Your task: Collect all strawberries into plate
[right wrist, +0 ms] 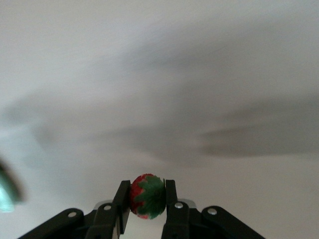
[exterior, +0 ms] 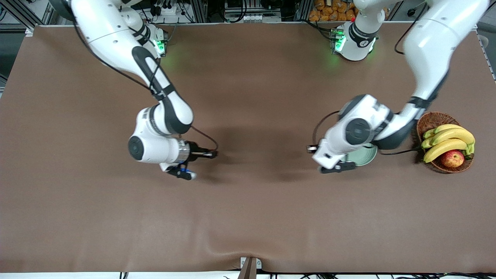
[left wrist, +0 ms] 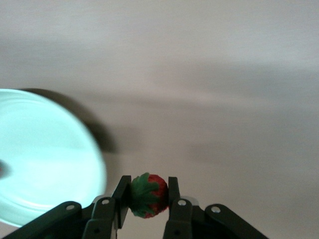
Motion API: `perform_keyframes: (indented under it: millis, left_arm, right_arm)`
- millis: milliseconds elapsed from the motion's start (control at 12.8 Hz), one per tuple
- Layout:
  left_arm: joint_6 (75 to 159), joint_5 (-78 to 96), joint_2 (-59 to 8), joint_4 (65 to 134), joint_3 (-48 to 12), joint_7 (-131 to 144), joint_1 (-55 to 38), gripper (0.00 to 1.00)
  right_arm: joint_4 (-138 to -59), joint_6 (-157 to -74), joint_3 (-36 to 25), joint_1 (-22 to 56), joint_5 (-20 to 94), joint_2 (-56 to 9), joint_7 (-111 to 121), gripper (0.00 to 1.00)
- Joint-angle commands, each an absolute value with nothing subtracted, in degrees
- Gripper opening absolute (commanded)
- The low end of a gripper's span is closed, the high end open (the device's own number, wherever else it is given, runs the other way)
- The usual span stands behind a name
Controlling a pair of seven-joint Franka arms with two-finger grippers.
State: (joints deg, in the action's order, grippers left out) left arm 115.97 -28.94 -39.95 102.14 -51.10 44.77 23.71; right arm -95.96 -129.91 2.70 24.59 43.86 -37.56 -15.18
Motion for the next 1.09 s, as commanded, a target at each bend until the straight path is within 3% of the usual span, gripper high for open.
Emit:
perform_keyframes:
  millis: [0,78,156,234,312,390,623,701,779,1013]
  left_arm:
    - [116.28,-36.26,-37.97,108.70,-52.03,43.51,28.89,0.00]
    - [116.80,-39.43,-38.23,110.11,-52.03,43.51,30.48,0.02]
    - [116.81,-41.03,-38.32,110.56,-51.94,43.42,31.46,0.14]
    - [116.81,-41.39,-38.41,110.83,-51.86,43.33,31.99,0.35]
    - [116.81,-41.40,-38.32,110.92,-51.86,42.81,32.25,0.64]
    - [116.72,-41.40,-38.23,110.83,-51.86,42.63,32.26,1.00]
    - [116.72,-40.44,-38.14,110.39,-52.99,43.67,31.65,1.00]
    - [116.72,-39.12,-38.41,109.78,-53.96,44.46,30.68,1.00]
    - [116.81,-37.37,-38.76,108.30,-53.96,46.39,28.32,1.00]
    - [116.81,-33.06,-40.60,102.94,-53.79,55.43,19.80,1.00]
  right_arm:
    - [-95.19,-137.34,2.11,31.44,52.53,-40.68,-16.17,0.00]
    - [-94.75,-139.81,2.11,33.55,54.39,-41.65,-16.17,0.00]
    - [-93.70,-141.83,2.11,35.58,56.06,-42.70,-16.17,0.00]
    - [-92.47,-143.25,2.11,37.07,57.55,-44.02,-16.17,0.00]
    - [-90.55,-144.13,2.11,38.48,58.44,-45.34,-16.17,0.00]
    - [-88.79,-144.49,2.11,39.54,59.23,-46.31,-16.17,0.00]
    - [-86.14,-146.85,2.11,40.86,61.43,-47.81,-16.17,0.00]
    - [-86.05,-148.17,2.11,41.30,61.44,-48.07,-16.17,0.06]
    - [-86.13,-148.10,2.11,41.31,61.44,-48.16,-16.17,0.20]
    - [-87.97,-147.66,1.85,39.21,61.00,-47.20,-15.55,0.84]
